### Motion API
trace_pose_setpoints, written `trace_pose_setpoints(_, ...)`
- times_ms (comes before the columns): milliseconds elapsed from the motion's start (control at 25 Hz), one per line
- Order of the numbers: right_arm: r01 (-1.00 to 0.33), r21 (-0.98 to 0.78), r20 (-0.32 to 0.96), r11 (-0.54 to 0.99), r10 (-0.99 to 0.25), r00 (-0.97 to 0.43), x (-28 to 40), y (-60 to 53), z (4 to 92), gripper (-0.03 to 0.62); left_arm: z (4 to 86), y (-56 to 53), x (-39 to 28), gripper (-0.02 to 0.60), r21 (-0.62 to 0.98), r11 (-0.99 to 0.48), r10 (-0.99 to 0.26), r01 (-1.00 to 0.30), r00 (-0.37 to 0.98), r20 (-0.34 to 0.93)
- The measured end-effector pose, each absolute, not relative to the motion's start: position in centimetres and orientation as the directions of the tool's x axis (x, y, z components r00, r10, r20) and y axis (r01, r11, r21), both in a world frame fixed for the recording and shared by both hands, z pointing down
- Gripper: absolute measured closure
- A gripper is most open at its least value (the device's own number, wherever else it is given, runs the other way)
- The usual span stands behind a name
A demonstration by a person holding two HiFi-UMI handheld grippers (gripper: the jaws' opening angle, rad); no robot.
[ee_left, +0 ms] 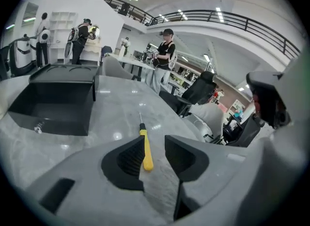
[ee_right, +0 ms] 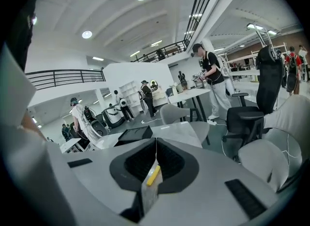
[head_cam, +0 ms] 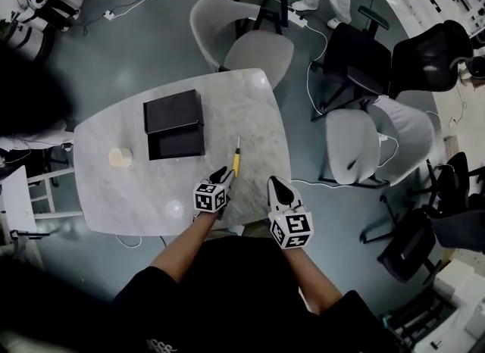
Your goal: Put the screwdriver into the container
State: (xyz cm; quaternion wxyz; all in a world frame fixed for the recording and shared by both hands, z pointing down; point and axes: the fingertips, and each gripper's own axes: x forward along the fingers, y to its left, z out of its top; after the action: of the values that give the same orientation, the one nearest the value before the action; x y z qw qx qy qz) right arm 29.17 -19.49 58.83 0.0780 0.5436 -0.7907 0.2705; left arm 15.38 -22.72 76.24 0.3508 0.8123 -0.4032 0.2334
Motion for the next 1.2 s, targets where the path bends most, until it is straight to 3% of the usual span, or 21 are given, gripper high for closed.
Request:
trace_pose_setpoints(280, -0.893, -0.384, 0.457, 0.236, -0.791, -0.406, 29.7, -19.9, 60.2, 0.582, 80.4, -24.0, 16.4, 0.405, 0.363, -0.377, -0.410, -0.852, 0.505, 0.760)
trace_pose_setpoints(480, -0.894, -0.368, 0.480, 0.257, -0.771, -0.419, 30.1, -20.0, 61.3, 0.582, 83.1, -24.1, 17.2, 0.376, 0.319, -0.416, -0.337, -0.852, 0.470, 0.816)
trace_pose_setpoints(840, -0.893, -0.375, 0.501, 0.250, -0.756, -0.421, 29.9, -19.6, 62.5, 0.582, 84.2, -25.2, 16.8, 0.488, 0.254, -0.370, -0.343, -0.894, 0.385, 0.857)
trace_pose_setpoints(1200, -0.905, -0.363, 0.506, 0.222, -0.769, -0.391, 27.6, -18.4, 62.1, 0.582, 83.1, -25.2, 15.6, 0.495, 0.304, -0.438, -0.325, -0.846, 0.464, 0.824)
